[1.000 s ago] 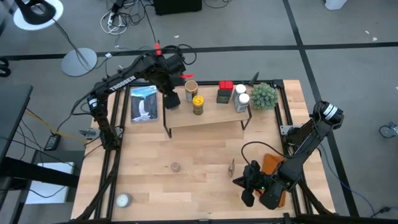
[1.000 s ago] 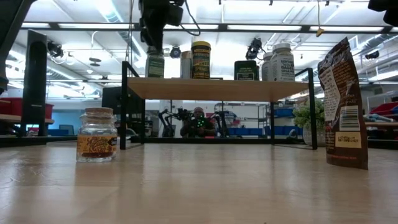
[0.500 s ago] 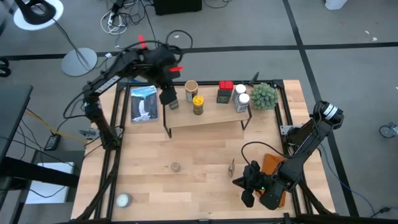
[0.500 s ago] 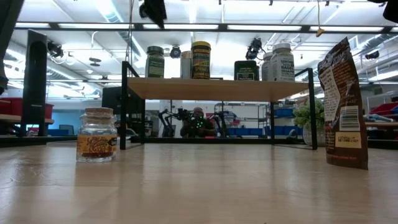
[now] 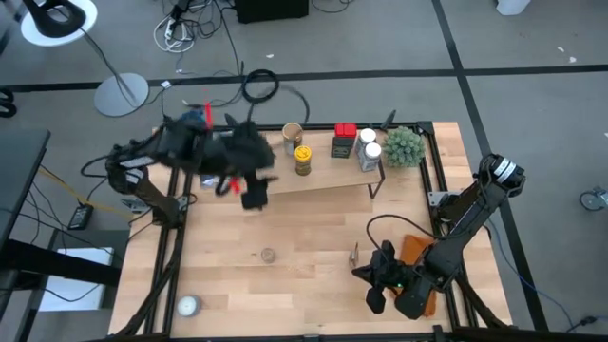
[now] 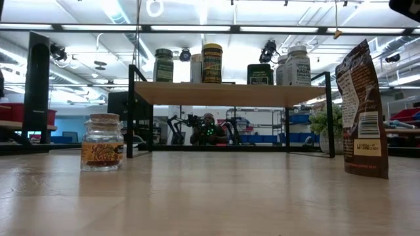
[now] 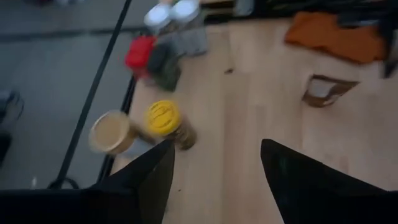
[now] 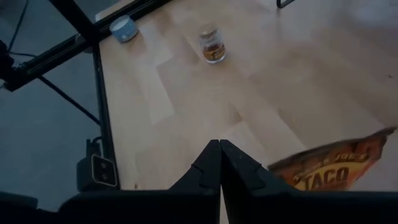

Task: Shelf spices
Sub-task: Put the orange seasoning bag on the shelf aligned with the other red seasoning can

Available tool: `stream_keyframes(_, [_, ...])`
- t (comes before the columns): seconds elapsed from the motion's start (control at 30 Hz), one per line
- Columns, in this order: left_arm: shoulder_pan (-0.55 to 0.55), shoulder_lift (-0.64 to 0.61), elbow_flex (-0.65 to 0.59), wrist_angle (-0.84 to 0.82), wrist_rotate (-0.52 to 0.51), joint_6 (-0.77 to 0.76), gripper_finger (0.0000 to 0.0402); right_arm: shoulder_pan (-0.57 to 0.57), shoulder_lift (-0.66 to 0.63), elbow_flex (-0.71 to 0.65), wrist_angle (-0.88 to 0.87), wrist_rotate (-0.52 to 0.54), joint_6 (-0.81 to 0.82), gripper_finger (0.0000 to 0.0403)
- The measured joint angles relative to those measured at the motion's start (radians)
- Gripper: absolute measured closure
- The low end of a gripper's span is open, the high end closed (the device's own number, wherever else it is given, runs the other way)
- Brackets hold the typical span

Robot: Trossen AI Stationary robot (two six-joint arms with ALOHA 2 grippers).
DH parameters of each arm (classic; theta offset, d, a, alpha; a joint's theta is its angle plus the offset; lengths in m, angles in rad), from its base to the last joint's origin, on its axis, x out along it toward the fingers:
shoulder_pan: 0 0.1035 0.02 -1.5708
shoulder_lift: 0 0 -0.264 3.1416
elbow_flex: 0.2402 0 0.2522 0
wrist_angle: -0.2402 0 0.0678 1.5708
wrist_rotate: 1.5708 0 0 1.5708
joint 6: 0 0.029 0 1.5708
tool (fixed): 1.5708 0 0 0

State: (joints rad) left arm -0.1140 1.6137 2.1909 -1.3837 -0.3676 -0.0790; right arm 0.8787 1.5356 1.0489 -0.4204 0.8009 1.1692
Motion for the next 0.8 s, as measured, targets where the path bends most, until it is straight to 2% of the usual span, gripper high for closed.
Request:
stream_keyframes(0.2, [-0.169, -0.004, -0.191, 0.25, -0.032, 0.0, 0.0158, -0.005, -0.009, 0.0, 0.004, -0.004, -0.003, 0.0401])
stream_keyframes(0.47, [-0.27, -0.007, -0.546, 0.775, -0.034, 0.047, 0.0158, -0.001, -0.012, 0.0, 0.053, -0.012, -0.034, 0.04])
stream_keyframes(0.63, [-0.31, -0.009, -0.739, 0.979, -0.044, -0.013, 0.0159, -0.007, -0.034, 0.0, 0.119, -0.012, -0.155, 0.0401])
stream_keyframes(0.8, [-0.329, -0.032, -0.962, 1.25, -0.057, -0.094, 0.0159, -0.034, -0.075, 0.0, 0.182, -0.01, -0.297, 0.0396])
